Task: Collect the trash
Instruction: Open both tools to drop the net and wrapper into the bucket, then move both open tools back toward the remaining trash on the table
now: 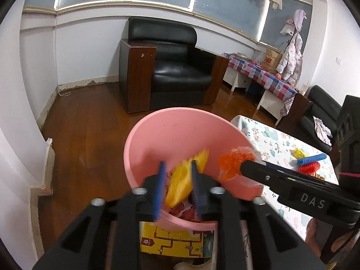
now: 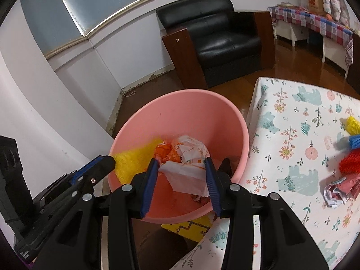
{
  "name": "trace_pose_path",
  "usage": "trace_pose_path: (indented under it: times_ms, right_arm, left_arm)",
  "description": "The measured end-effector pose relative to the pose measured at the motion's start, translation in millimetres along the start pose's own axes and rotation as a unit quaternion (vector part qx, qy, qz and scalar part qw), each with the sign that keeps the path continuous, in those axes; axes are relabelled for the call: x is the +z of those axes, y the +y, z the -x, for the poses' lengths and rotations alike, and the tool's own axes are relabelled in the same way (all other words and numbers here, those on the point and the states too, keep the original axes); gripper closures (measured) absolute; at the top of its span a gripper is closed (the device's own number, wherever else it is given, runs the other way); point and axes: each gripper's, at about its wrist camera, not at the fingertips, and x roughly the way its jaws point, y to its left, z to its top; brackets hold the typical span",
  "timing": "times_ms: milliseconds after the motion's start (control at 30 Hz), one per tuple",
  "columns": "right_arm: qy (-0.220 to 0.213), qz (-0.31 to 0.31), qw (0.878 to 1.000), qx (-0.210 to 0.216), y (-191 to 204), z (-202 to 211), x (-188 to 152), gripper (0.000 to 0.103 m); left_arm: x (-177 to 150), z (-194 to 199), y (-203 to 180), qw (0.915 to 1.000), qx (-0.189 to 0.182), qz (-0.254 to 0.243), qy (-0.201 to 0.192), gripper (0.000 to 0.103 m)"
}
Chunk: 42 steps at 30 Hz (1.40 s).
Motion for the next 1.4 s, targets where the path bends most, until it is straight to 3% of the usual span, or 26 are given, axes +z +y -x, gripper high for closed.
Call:
trace_pose_path:
  times_ms: [733,1033,1400]
  right_arm:
    - [-0.018,-0.019,1.000,0.000,-17.9,26.5,-10.3,0.059]
    - [-0.040,-0.027,0.999,-0.019,-37.3,54.2,-21.4,0.059]
    - [-0.071,-0.071,0.994,-0.050,-87.8,95.8,-42.0,0.059]
  left_arm:
    - [0.2,13.7,-21.8,0.9997,-0.014,-0.018,-0.008,0.067]
    - [-1.0,17.9,-50.8,0.9985,-0.030,-0.045,-0.009,0.067]
    - [-6.8,19.3,-102.5,0.9921,-0.070,-0.105,-0.003,0.067]
